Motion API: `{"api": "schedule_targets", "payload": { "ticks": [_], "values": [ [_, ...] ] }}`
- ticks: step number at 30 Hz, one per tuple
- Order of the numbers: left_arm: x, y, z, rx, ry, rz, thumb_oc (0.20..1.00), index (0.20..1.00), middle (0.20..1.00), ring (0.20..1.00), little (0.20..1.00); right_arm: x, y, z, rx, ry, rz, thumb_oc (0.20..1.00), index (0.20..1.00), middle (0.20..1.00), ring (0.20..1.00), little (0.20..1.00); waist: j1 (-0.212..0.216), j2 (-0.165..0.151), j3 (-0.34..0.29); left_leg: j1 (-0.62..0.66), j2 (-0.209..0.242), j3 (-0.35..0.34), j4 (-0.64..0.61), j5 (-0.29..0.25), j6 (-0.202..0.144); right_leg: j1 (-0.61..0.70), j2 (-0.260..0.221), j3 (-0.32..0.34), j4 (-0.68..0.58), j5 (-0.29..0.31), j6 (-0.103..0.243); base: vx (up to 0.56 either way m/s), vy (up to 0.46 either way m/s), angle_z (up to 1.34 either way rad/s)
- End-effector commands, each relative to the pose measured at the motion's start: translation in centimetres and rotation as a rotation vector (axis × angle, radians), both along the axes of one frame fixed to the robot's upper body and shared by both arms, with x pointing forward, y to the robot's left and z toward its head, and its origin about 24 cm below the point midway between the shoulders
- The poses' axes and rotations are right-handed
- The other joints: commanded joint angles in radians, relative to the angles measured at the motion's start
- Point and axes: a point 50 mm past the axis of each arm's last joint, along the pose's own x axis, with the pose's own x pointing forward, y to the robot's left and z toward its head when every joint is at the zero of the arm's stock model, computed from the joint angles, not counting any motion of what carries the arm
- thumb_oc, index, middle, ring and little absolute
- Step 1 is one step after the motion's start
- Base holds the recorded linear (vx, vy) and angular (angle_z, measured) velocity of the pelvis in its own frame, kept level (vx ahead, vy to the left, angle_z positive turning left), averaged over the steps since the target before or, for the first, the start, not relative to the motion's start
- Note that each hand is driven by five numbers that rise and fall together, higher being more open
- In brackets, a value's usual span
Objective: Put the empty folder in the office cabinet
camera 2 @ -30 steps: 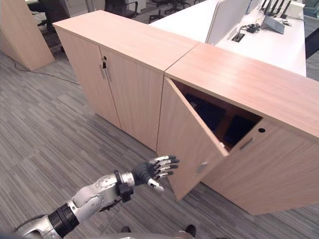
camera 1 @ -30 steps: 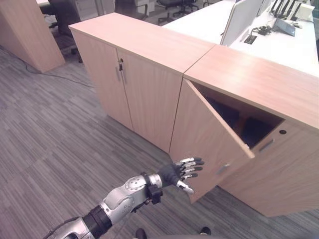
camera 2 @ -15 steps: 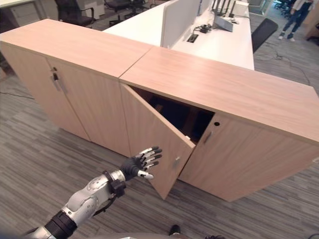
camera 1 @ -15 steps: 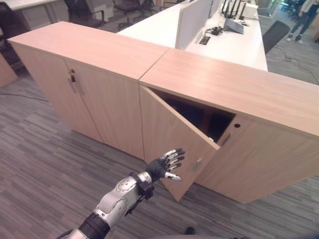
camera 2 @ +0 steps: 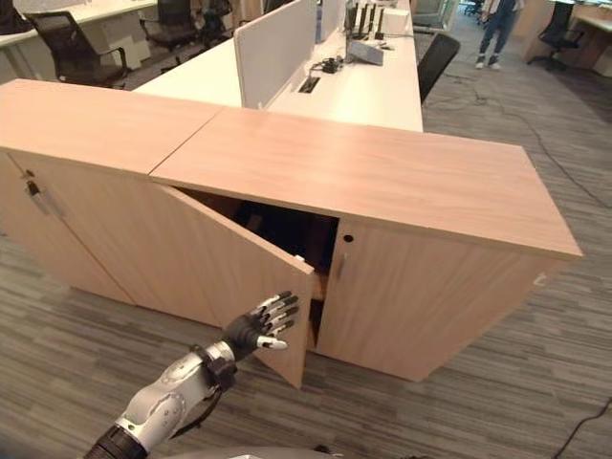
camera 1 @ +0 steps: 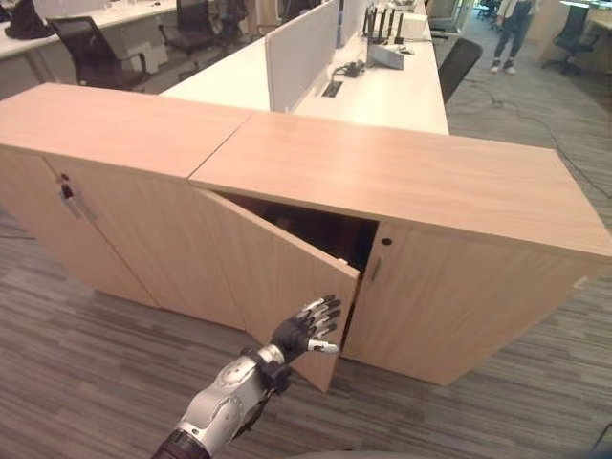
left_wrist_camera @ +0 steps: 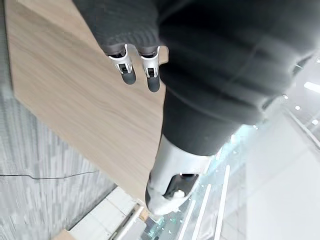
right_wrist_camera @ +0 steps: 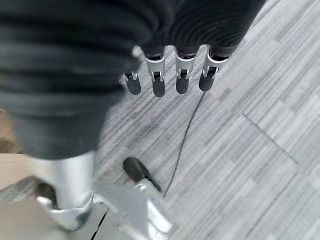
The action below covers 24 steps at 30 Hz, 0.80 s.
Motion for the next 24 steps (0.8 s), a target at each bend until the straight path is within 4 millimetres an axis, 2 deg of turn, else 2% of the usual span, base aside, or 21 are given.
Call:
{"api": "schedule_targets", "payload": {
  "ticks": [1, 2, 3, 4, 5, 9, 11, 12, 14, 15, 18, 24],
  "values": [
    [1.0, 0.8, 2.0, 0.016, -0.140, 0.040, 1.000, 1.000, 1.000, 1.000, 1.000, 2.4, 0.6, 0.3, -0.004, -0.034, -0.008, 1.000, 1.000, 1.000, 1.000, 1.000, 0.023, -0.017, 0.027, -0.118, -0.158, -0.061, -0.033, -0.035, 0.100, 0.037, -0.053, -0.010, 0.001, -0.125, 0.125, -0.04, -0.066, -0.58],
    [1.6, 2.0, 2.0, 0.069, -0.167, 0.087, 1.000, 1.000, 1.000, 1.000, 1.000, 3.2, -0.2, 0.7, -0.010, -0.083, -0.009, 1.000, 1.000, 1.000, 1.000, 1.000, 0.029, -0.025, 0.045, -0.175, -0.235, -0.114, -0.009, -0.060, 0.109, 0.038, -0.050, 0.027, 0.001, -0.117, 0.124, -0.04, -0.027, -0.67],
    [1.6, 2.0, 2.0, 0.069, -0.167, 0.087, 1.000, 1.000, 1.000, 1.000, 1.000, 3.3, -0.2, 0.7, -0.010, -0.084, -0.009, 1.000, 1.000, 1.000, 1.000, 1.000, 0.026, -0.027, 0.041, -0.181, -0.237, -0.116, -0.009, -0.056, 0.110, 0.034, -0.053, 0.024, 0.001, -0.116, 0.125, -0.04, -0.034, -0.67],
    [2.3, 3.1, 2.6, 0.111, -0.207, 0.128, 1.000, 1.000, 1.000, 1.000, 1.000, 3.8, -0.1, 0.8, -0.007, -0.110, -0.020, 1.000, 1.000, 1.000, 1.000, 1.000, 0.033, -0.019, 0.057, -0.186, -0.286, -0.154, -0.007, -0.073, 0.114, 0.040, -0.042, 0.064, 0.001, -0.107, 0.124, -0.01, -0.003, -0.38],
    [2.5, 3.4, 2.6, 0.126, -0.207, 0.139, 1.000, 1.000, 1.000, 1.000, 1.000, 3.7, 0.1, 0.7, -0.002, -0.106, -0.016, 1.000, 1.000, 1.000, 1.000, 1.000, 0.029, -0.017, 0.054, -0.197, -0.298, -0.165, -0.010, -0.064, 0.112, 0.039, -0.041, 0.073, 0.001, -0.105, 0.124, 0.00, -0.005, -0.42],
    [4.0, 4.5, 2.6, 0.234, -0.248, 0.177, 1.000, 1.000, 1.000, 1.000, 1.000, 2.8, 0.7, 0.3, 0.021, -0.079, -0.013, 1.000, 1.000, 1.000, 1.000, 1.000, 0.017, -0.004, 0.047, -0.175, -0.306, -0.146, -0.032, -0.066, 0.115, 0.054, -0.038, 0.092, 0.001, -0.103, 0.125, 0.05, 0.049, -0.55],
    [7.1, 6.7, 3.8, 0.370, -0.314, 0.307, 1.000, 1.000, 1.000, 1.000, 1.000, 1.9, 0.7, 0.1, 0.035, -0.059, -0.038, 1.000, 1.000, 1.000, 1.000, 1.000, -0.004, 0.017, 0.019, -0.082, -0.312, -0.112, -0.159, -0.047, 0.116, 0.064, -0.053, 0.097, 0.001, -0.093, 0.139, 0.13, 0.165, -0.53],
    [7.1, 6.7, 3.8, 0.370, -0.314, 0.307, 1.000, 1.000, 1.000, 1.000, 1.000, 1.9, 0.7, 0.1, 0.035, -0.059, -0.038, 1.000, 1.000, 1.000, 1.000, 1.000, -0.003, 0.017, 0.020, -0.079, -0.312, -0.110, -0.163, -0.045, 0.116, 0.065, -0.053, 0.098, 0.001, -0.093, 0.140, 0.05, 0.113, -0.24],
    [9.0, 7.9, 5.5, 0.403, -0.371, 0.395, 1.000, 1.000, 1.000, 1.000, 1.000, 1.3, 0.5, 0.1, 0.037, -0.042, -0.055, 1.000, 1.000, 1.000, 1.000, 1.000, -0.015, 0.023, 0.006, -0.047, -0.316, -0.094, -0.222, -0.035, 0.120, 0.054, -0.063, 0.103, 0.001, -0.083, 0.152, 0.03, 0.075, -0.08],
    [9.0, 7.9, 5.5, 0.403, -0.372, 0.395, 1.000, 1.000, 1.000, 1.000, 1.000, 1.4, 0.5, 0.1, 0.037, -0.042, -0.055, 1.000, 1.000, 1.000, 1.000, 1.000, -0.014, 0.023, 0.006, -0.045, -0.316, -0.093, -0.224, -0.034, 0.120, 0.054, -0.063, 0.104, 0.001, -0.083, 0.152, 0.02, 0.063, -0.15],
    [10.9, 8.9, 7.8, 0.439, -0.443, 0.463, 1.000, 1.000, 1.000, 1.000, 1.000, 0.6, -0.1, 0.1, 0.034, -0.023, -0.063, 1.000, 1.000, 1.000, 1.000, 1.000, -0.025, 0.032, -0.014, -0.008, -0.323, -0.080, -0.296, -0.020, 0.123, 0.049, -0.071, 0.099, 0.001, -0.080, 0.165, 0.03, 0.059, -0.08],
    [12.5, 9.0, 10.3, 0.456, -0.526, 0.485, 1.000, 1.000, 1.000, 1.000, 1.000, 0.4, 0.0, 0.1, 0.048, -0.020, -0.073, 1.000, 1.000, 1.000, 1.000, 1.000, -0.038, 0.045, -0.029, 0.024, -0.330, -0.074, -0.349, -0.010, 0.125, 0.056, -0.080, 0.090, 0.001, -0.087, 0.175, 0.03, 0.044, 0.02]
  ]
}}
